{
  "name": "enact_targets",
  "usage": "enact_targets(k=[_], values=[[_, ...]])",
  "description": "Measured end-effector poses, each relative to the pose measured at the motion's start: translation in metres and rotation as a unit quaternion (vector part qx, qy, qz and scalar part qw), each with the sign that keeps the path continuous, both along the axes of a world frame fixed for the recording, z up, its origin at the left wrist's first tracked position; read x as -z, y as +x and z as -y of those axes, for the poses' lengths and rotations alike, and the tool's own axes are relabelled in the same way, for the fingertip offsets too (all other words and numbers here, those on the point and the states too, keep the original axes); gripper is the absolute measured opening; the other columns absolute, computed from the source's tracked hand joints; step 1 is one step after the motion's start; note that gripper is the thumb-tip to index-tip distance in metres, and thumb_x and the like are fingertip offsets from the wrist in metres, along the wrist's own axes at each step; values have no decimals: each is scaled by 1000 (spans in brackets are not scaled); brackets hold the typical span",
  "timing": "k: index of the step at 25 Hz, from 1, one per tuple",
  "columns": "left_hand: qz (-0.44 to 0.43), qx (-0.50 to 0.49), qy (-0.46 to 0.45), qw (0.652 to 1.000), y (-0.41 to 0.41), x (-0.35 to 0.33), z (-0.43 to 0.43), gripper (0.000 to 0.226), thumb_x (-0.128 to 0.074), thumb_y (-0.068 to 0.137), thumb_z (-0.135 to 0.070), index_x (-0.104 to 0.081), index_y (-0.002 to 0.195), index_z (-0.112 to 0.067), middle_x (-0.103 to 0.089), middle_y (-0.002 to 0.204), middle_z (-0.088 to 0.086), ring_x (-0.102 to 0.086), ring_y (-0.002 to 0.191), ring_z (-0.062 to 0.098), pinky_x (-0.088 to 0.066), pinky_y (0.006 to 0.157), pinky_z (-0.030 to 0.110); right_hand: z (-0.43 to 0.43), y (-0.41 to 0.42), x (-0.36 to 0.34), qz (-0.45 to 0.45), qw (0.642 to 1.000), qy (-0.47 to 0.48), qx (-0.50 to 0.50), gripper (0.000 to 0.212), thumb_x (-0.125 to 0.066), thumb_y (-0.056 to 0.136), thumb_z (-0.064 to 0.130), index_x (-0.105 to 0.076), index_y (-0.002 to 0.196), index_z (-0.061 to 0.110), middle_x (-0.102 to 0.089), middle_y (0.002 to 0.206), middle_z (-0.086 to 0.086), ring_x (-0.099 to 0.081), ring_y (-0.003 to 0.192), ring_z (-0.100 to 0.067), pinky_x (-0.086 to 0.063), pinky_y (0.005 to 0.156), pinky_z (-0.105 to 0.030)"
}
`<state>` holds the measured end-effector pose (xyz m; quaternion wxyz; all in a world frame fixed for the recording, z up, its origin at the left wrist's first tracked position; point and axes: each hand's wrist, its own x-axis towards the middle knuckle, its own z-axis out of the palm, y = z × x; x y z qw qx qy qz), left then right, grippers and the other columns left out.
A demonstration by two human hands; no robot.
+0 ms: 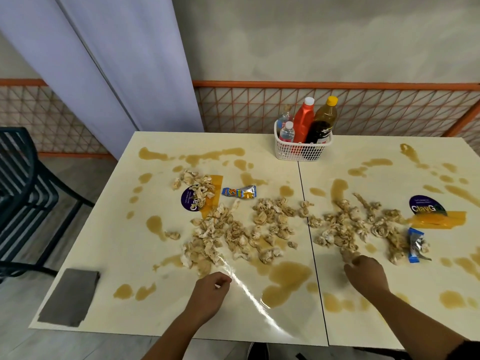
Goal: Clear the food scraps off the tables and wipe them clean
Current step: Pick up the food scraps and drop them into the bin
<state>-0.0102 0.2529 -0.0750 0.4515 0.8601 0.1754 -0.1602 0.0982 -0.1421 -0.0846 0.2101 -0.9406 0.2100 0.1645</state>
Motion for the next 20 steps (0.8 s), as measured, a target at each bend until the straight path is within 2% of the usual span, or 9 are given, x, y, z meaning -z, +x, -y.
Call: enact_targets(k=[2,5,7,8,11,13,16,17,20], values=[[-2,5,1,1000,2,3,0,18,-61,95,-22,-70,90,-37,-67,93,-18,-62,85,-3,-45,70,7,-24,-11,-16,67,995,47,54,30,-76,85,33,-65,72,9,-65,70,-7,-61,70,-25,-46,61,-32],[4,14,0,1000,9,5,5,17,-62,94,-20,-70,93,-34,-67,93,-18,-62,88,-3,-46,73,9,-60,-25,-25,96,985,117,80,42,-82,81,28,-53,58,7,-58,52,-5,-59,58,-25,-42,56,-30],[5,18,-1,1000,12,8,7,16,-62,93,-20,-70,93,-34,-68,93,-17,-63,88,-2,-46,74,10,-84,-31,-28,68,971,208,93,31,-80,82,15,-55,66,6,-59,52,-4,-64,58,-30,-49,59,-34],[3,22,2,1000,13,9,8,16,-62,92,-20,-70,93,-34,-68,93,-16,-63,87,-1,-47,75,11,-96,-33,-29,46,948,291,118,20,-77,83,8,-58,75,4,-60,53,-4,-65,58,-32,-52,62,-37],[-1,29,26,999,14,14,7,13,-63,89,-21,-70,90,-33,-68,86,-13,-64,78,2,-49,70,13,-129,-37,-39,-38,842,504,189,8,-66,87,-6,-67,95,-5,-53,64,-14,-55,63,-27,-54,68,-38],[-4,26,47,999,10,16,5,11,-65,86,-24,-69,81,-33,-67,74,-11,-64,70,2,-49,65,14,-143,-39,-41,-65,818,540,188,9,-64,88,-5,-71,90,-11,-50,68,-14,-49,64,-23,-48,61,-33],[-2,-9,88,996,0,22,-2,7,-70,83,-30,-68,76,-32,-64,66,-11,-62,67,0,-52,67,19,-157,-42,-47,-84,798,567,187,8,-60,82,-2,-65,78,-7,-46,70,-13,-43,61,-22,-36,53,-31],[8,-32,101,994,-3,24,-5,3,-71,83,-31,-69,81,-30,-63,68,-11,-61,68,1,-52,68,21,-160,-43,-50,-91,789,577,191,7,-56,80,-2,-62,77,-5,-47,72,-14,-42,59,-21,-33,50,-30],[53,-90,151,983,-8,34,-19,23,-72,84,-26,-68,106,-21,-62,91,-5,-61,82,11,-48,72,24,-164,-47,-54,-121,781,582,191,18,-42,83,-5,-60,86,-4,-47,69,-15,-34,52,-19,-25,44,-26]])
